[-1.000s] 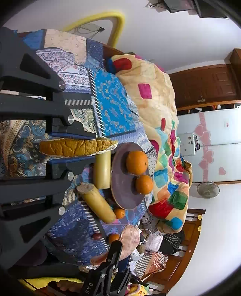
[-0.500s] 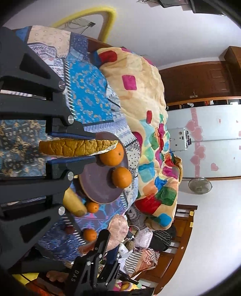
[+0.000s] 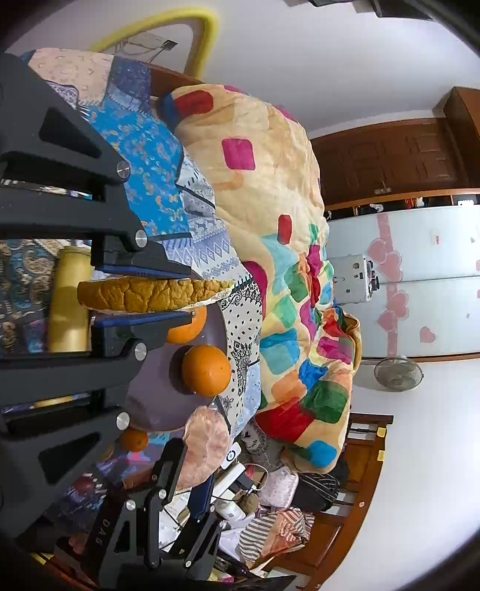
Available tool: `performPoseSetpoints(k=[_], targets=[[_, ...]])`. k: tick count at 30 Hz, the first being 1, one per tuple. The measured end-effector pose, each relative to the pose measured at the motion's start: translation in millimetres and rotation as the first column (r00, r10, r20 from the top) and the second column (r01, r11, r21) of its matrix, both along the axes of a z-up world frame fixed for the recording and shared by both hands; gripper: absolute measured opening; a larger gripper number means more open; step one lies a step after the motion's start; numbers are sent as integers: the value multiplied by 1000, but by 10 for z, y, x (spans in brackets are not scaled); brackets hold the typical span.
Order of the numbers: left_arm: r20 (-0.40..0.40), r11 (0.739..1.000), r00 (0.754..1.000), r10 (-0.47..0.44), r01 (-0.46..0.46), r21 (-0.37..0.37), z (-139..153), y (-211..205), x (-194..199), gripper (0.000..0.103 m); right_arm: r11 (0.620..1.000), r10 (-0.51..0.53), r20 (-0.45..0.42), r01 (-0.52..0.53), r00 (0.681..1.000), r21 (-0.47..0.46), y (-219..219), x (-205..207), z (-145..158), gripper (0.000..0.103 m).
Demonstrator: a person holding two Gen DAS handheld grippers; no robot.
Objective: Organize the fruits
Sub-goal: 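Lift both pomelo segments and carry them over the brown plate, then lower both pomelo segments onto the plate and open both tools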
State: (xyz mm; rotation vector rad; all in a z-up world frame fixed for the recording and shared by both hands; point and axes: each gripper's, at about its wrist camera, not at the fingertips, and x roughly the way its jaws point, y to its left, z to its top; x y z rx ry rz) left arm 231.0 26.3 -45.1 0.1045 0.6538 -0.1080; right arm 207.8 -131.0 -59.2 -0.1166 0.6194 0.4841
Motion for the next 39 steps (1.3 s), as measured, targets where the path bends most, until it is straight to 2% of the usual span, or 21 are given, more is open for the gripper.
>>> performPoseSetpoints(k=[4, 16, 26, 32, 39], targets=[[-3, 1000, 1000, -19, 19, 1, -77, -44, 151, 17, 1000, 15, -11, -15, 1000, -27, 89, 178, -52, 40], [-19, 997, 997, -72, 72, 14, -171, -139, 311, 17, 989, 100, -138, -113, 985, -95, 321, 504, -240, 41], [-35, 992, 991, -127, 127, 11, -173, -329, 285, 17, 991, 69, -111, -81, 991, -111, 190, 456, -194, 42], [-50, 993, 992, -114, 115, 12, -200, -362, 234, 17, 992, 35, -106, -48, 994, -114, -6, 352, -165, 42], [-74, 996, 994, -86, 86, 0, -169, -277, 47, 20, 997, 30, -98, -37, 995, -72, -137, 160, -56, 44]])
